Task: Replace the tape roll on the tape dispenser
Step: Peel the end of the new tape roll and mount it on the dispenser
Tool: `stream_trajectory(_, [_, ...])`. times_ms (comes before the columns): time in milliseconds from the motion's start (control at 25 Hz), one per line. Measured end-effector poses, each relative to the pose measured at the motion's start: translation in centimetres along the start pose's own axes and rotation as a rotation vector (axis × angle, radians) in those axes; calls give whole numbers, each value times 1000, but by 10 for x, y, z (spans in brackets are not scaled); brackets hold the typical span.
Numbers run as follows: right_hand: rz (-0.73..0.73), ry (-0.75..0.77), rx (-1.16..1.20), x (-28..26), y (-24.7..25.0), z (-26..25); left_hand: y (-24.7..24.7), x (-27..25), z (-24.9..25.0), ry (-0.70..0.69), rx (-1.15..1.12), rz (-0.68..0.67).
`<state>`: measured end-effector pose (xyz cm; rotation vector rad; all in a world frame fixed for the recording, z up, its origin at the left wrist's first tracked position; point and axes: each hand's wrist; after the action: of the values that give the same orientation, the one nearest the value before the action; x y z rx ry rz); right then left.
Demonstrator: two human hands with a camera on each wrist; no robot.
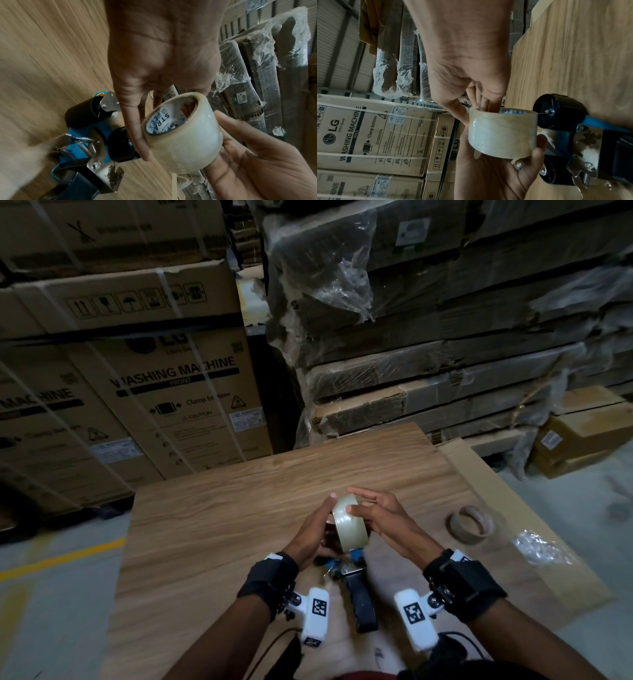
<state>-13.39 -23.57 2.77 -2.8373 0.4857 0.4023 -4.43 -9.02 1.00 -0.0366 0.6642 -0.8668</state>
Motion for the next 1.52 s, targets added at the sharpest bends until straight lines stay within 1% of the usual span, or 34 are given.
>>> stream_trajectory(40, [-14,0,-12,-1,1,0,-1,-2,-1,11,-22,-18])
stream_trajectory(120, [1,1,-1,-2,2,0,-1,-6,-3,-34,-25,-78])
stream_trajectory(240, [124,19,29,-4,0,-5,3,-8,-8,-136,37,-153])
stream_trajectory(400, [269,67,11,-5,-4,-1,1,-8,-7,-235,233,-120])
stream_trajectory(480, [299,50,-11,-2,-3,5,1,-8,-7,-289,269,-122])
stream_trajectory(560, [346,25,-32,1,-3,8,-1,-9,-11,-345,296,-162])
stream_trajectory(640, [397,47,-75,4,-3,13,-6,-10,-15,-356,338,-180])
stream_trajectory(680, [410,59,-78,6,-3,16,-9,-10,-18,-374,362,-173])
stream_trajectory(760, [431,27,-69,8,-1,20,-9,-6,-20,-425,452,-139])
stream_trajectory(800, [416,-17,-55,5,1,19,-7,-3,-21,-434,496,-127])
stream_trajectory(840, [360,-65,-23,5,5,17,-5,-1,-20,-421,504,-130])
stream_trajectory(880, [291,-108,49,2,8,14,-2,0,-19,-387,456,-126])
stream_trajectory(960, [140,-124,138,-5,14,4,1,2,-15,-325,360,-80])
stream_trajectory(1040, [31,-114,30,-8,19,2,5,3,-13,-276,283,-31])
stream_trajectory(1080, [-26,-102,-34,-10,20,3,8,4,-12,-271,260,-20])
stream_trajectory(1120, [-41,-98,-78,-10,20,5,10,5,-11,-286,268,-12])
stream_trajectory(1200, [-42,-72,-177,-9,21,8,12,5,-7,-382,413,54])
stream_trajectory(1320, [-86,-41,-291,-10,18,7,11,4,-1,-514,597,183])
stream_trajectory(1400, [-102,-53,-311,-10,17,8,9,4,3,-550,680,202])
stream_trajectory(1520, [-117,-41,-321,-8,19,10,7,1,8,-557,833,175])
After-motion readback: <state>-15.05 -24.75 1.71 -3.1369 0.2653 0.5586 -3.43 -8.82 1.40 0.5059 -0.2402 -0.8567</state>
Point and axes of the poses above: each hand's wrist, its own x-axis towards the middle knuckle, its own y-axis out of the back of the hand, z = x × y, and after that the axes turned 6 degrees about -z, right-handed
